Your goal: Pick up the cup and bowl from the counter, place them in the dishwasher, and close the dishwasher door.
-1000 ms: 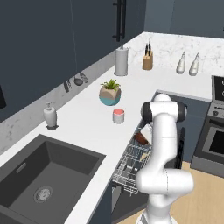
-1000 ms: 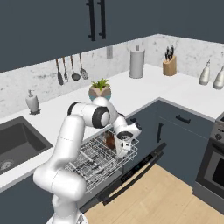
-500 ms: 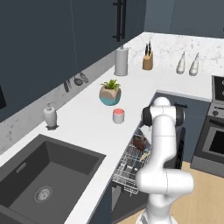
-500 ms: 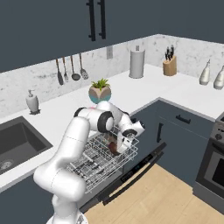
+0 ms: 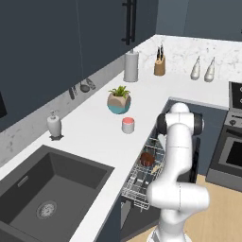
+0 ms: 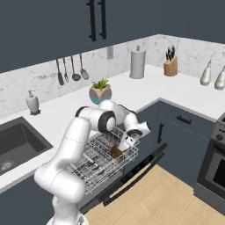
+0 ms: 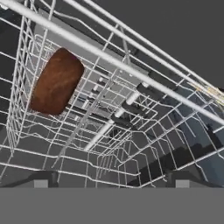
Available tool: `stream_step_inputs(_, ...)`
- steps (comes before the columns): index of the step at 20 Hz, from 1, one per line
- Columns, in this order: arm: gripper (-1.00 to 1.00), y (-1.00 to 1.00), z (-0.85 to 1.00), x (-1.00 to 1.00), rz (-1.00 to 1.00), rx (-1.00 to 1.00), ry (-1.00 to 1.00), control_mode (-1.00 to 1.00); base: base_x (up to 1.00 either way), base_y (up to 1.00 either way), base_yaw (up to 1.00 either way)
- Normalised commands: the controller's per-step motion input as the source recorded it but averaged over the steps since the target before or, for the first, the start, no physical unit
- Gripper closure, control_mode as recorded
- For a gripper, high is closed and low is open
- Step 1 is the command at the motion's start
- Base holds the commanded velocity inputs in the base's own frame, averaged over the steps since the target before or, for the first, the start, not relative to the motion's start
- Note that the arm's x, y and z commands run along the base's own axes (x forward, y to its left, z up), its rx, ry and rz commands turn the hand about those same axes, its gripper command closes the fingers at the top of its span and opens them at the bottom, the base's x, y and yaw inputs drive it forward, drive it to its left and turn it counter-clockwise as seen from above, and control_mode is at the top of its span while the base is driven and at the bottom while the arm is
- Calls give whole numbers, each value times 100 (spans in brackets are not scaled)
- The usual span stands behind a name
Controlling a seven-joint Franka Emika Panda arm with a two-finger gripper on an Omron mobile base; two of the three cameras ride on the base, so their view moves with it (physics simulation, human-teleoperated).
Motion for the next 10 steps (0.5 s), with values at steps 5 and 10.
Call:
stream_step_inputs(5, -100, 3, 100, -92, -10, -2, -28, -100, 0, 0, 0)
stream_step_inputs(10, -100, 30, 100, -62, 0, -9, -32, -100, 0, 0, 0)
